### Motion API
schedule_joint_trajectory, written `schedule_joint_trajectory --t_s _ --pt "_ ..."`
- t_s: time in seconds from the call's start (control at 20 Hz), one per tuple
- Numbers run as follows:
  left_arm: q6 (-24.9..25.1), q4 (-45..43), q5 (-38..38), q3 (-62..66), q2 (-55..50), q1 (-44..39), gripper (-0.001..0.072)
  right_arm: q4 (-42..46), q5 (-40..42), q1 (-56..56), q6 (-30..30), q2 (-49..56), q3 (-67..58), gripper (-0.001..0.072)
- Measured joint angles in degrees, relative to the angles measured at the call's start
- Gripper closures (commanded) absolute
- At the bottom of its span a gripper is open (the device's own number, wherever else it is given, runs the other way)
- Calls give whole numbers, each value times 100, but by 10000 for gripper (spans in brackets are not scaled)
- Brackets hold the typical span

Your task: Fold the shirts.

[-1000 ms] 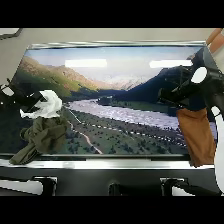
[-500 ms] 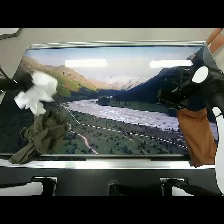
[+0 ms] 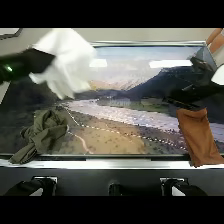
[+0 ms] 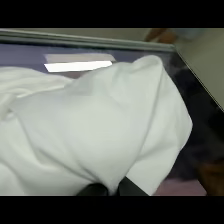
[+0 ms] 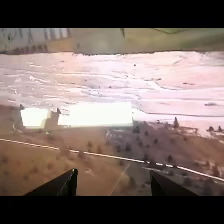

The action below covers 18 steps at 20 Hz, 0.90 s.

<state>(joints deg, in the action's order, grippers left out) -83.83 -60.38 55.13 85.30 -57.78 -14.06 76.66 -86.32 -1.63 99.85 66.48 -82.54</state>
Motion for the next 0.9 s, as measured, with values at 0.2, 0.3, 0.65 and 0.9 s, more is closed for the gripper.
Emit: schedule_joint_trajectory --t_s 0.2,0.3,0.65,0.9 --pt "74 -251 450 -579 -4 -1331 681 518 -538 9 -17 -656 -2 164" --pt "92 -297 507 -1130 -188 -1858 682 789 -750 7 -50 -909 0 165" --pt "208 -13 570 -1998 -1580 -2597 4 1097 -994 9 -103 -1215 0 153" --pt "319 -31 1421 -1137 -1834 -1480 7 688 -1034 4 -190 -1084 201 143"
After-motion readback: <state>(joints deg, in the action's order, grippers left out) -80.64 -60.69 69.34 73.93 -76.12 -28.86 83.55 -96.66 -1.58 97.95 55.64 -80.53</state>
